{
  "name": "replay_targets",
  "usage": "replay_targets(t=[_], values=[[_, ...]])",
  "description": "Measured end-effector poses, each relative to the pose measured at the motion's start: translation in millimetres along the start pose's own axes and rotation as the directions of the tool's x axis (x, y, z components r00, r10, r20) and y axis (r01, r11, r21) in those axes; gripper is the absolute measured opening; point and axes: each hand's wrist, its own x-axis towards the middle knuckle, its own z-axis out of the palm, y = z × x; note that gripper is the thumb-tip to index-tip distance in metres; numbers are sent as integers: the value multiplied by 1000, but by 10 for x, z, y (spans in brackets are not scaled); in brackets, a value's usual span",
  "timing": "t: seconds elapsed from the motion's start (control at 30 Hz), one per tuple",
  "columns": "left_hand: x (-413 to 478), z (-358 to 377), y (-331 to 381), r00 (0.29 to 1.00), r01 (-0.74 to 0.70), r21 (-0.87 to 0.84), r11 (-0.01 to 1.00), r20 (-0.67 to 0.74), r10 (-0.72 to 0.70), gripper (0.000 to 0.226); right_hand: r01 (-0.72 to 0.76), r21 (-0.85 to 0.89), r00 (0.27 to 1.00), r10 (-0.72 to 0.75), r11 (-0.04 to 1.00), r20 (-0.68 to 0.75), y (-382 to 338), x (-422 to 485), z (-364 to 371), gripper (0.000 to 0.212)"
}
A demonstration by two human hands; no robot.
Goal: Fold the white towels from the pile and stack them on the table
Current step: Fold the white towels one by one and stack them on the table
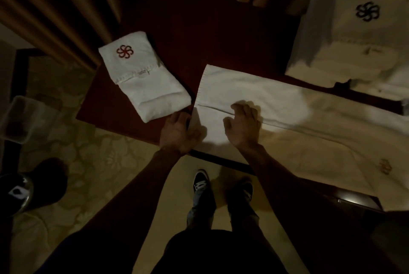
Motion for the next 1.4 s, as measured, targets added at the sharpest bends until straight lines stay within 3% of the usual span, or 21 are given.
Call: replay_targets(t=[0.2,0.43,0.6,0.83,1.0,1.2,1.4], values=[[85,-23,347,994,-106,66,992,22,105,87,-4,120,999,9,993,-46,188,-50,-270,55],[197,146,1025,954,-299,147,943,65,293,78,-44,243,978,92,969,-189,812,-250,-692,63],[238,566,1728,890,-454,165,876,131,437,77,-114,269,930,198,956,-309,1544,-590,-982,67],[-99,1482,2850,737,-668,121,734,243,631,68,-319,293,865,403,901,-299,2931,-1257,-1177,68],[-306,2205,3334,660,-734,111,670,349,665,53,-368,255,865,430,894,-258,3795,-1664,-1220,64],[-400,2750,3668,639,-755,159,636,392,661,45,-390,170,904,411,905,-115,4469,-1814,-1350,71],[-369,2982,3773,668,-738,194,646,341,661,37,-296,181,911,334,938,-243,4867,-1722,-1293,52]])
